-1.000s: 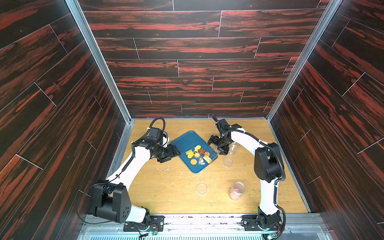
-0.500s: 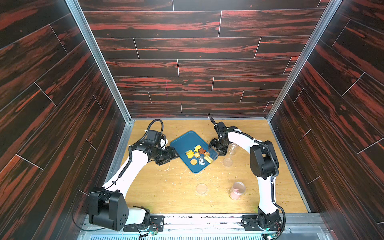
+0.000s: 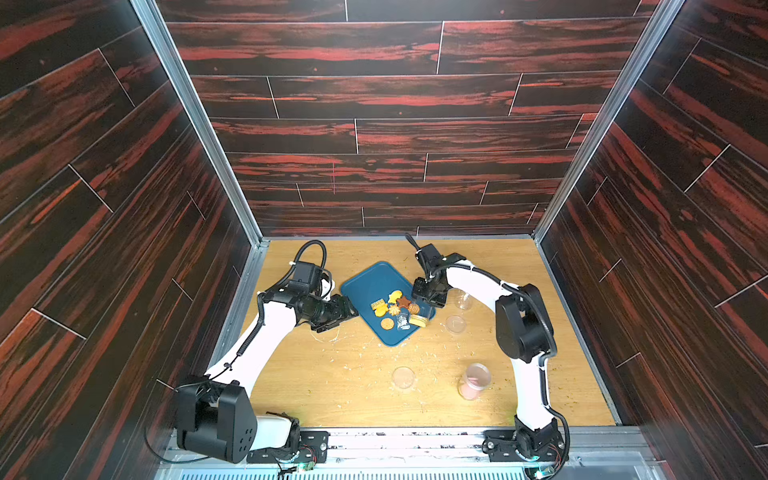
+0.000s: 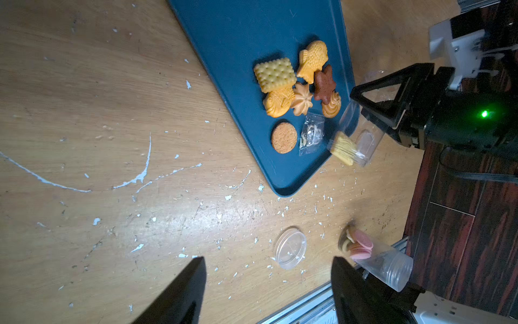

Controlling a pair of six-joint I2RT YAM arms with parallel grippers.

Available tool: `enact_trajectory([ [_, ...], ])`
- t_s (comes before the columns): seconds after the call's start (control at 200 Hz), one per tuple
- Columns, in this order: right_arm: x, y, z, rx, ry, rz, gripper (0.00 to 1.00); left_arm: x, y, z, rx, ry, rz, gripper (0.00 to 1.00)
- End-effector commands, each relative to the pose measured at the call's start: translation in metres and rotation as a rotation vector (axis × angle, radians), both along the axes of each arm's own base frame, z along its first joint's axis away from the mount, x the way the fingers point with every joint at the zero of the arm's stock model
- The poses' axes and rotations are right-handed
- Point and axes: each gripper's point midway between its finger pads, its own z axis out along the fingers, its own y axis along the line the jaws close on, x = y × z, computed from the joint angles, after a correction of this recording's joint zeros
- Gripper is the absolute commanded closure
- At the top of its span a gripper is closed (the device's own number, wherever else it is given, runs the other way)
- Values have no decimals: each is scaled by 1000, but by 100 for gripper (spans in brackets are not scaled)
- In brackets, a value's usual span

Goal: Pour the cookies out of the jar
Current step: Pick up the jar from the tray.

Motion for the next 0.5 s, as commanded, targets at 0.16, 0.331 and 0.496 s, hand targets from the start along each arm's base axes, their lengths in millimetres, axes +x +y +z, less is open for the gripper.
enact_trajectory([
  [0.16, 32, 11, 103, 26, -550, 100, 36, -5, 3, 3, -43, -16, 77, 26],
  [0.331, 41, 17, 149, -2, -735, 165, 36, -5, 1, -4, -91, -7, 137, 26],
  [0.496, 36, 26, 182, -12, -863, 228, 36, -12, 4, -5, -71, 0, 129, 26],
])
